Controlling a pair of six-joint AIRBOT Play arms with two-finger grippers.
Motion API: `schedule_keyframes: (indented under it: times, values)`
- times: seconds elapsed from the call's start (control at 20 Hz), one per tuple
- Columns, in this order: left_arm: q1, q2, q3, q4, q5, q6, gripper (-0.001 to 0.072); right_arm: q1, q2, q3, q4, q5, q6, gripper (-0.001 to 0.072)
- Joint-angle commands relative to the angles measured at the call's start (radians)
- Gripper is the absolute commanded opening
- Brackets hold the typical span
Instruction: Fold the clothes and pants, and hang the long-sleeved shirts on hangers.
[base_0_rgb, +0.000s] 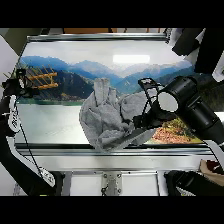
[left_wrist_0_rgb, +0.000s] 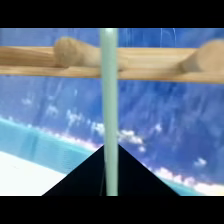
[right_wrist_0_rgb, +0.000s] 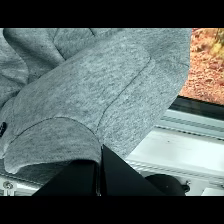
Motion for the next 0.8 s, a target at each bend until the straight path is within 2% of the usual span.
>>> schedule_keyframes:
  times: [0.0, 0.4, 0.75]
  values:
    - [-0.003, 0.030, 0.001, 0.007, -0.018, 0.003, 0.0013, 0.000, -0.001, 0.000, 0.000, 0.000, 0.000, 0.0018]
    - [-0.039, 0.196, 0.001, 0.007, -0.081, 0.003, 0.0013, 0.000, -0.001, 0.000, 0.000, 0.000, 0.000, 0.0018]
    - [-0.131, 0.335, 0.001, 0.003, -0.164, 0.041, 0.0014, 0.000, -0.001, 0.000, 0.000, 0.000, 0.000, 0.0018]
